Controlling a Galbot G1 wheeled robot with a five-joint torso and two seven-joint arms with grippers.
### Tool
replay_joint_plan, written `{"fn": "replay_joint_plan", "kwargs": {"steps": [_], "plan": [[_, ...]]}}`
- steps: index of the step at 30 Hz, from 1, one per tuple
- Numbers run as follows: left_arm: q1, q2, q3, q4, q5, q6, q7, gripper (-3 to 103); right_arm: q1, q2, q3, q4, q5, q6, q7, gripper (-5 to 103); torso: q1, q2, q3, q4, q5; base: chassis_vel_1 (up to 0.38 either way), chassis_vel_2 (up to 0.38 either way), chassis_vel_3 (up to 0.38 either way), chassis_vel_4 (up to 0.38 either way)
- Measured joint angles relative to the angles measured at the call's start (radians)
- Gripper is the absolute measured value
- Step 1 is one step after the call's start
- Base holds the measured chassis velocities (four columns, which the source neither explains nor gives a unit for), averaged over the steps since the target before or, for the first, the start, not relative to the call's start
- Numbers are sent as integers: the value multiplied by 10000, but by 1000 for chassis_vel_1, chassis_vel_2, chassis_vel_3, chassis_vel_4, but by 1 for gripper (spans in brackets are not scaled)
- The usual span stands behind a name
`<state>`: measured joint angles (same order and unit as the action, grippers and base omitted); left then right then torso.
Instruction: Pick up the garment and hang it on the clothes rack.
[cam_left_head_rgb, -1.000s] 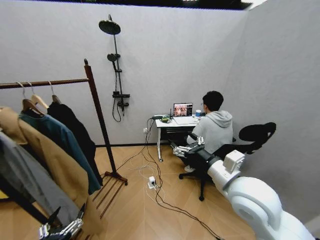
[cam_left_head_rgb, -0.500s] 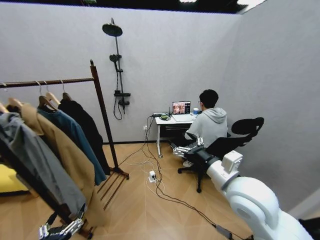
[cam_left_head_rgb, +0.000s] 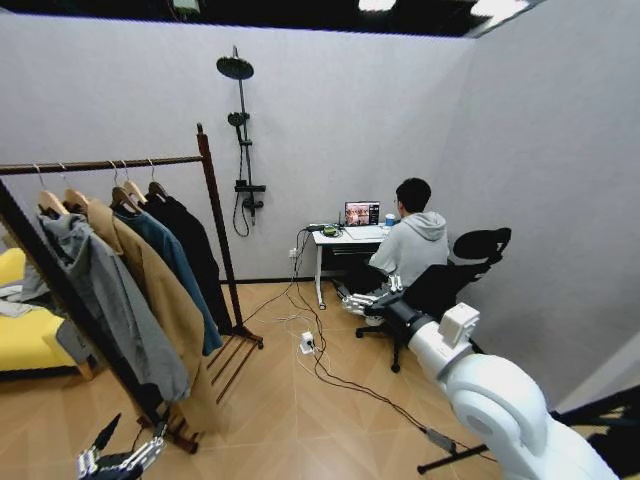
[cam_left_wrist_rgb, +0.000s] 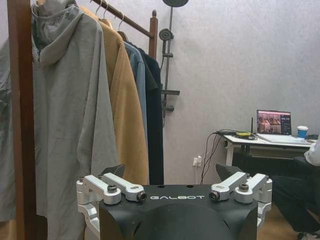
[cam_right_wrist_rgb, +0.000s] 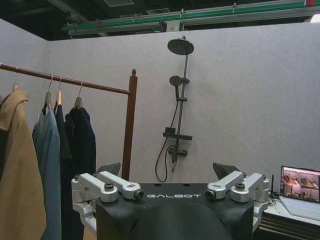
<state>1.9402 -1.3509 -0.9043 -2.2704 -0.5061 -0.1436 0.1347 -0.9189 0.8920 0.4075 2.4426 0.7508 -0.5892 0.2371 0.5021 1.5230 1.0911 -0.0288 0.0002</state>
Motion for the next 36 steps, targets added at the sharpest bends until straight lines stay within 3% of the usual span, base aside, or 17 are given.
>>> {"fn": "replay_joint_plan", "kwargs": {"steps": [7, 9, 14, 23, 36], "plan": [[0, 0, 1, -1, 0, 0, 4, 100, -1326, 741, 680, -975, -1009, 670, -12, 100, 6, -3, 2, 6, -2, -37, 15, 30, -13], [-1, 0, 1, 0, 0, 0, 4, 100, -2655, 1422, 1777, -1808, -1889, 1368, -722, 100, 4, -1, 0, 2, -2, 0, 0, 0, 0], [0, 0, 1, 0, 0, 0, 2, 100, -4042, 1868, 2895, -2587, -2443, 2286, -1431, 100, 1, -1, 0, -5, 3, 0, 0, 0, 0], [0, -1, 0, 0, 0, -1, 2, 100, -5030, 2181, 4038, -2723, -3191, 2806, -2025, 100, 1, 0, -1, 0, -3, 0, 0, 0, 0], [0, -1, 0, 0, 0, 0, 2, 100, -5409, 2717, 3951, -2183, -3647, 2825, -1860, 100, 2, -1, 0, 1, -2, 0, 0, 0, 0]]}}
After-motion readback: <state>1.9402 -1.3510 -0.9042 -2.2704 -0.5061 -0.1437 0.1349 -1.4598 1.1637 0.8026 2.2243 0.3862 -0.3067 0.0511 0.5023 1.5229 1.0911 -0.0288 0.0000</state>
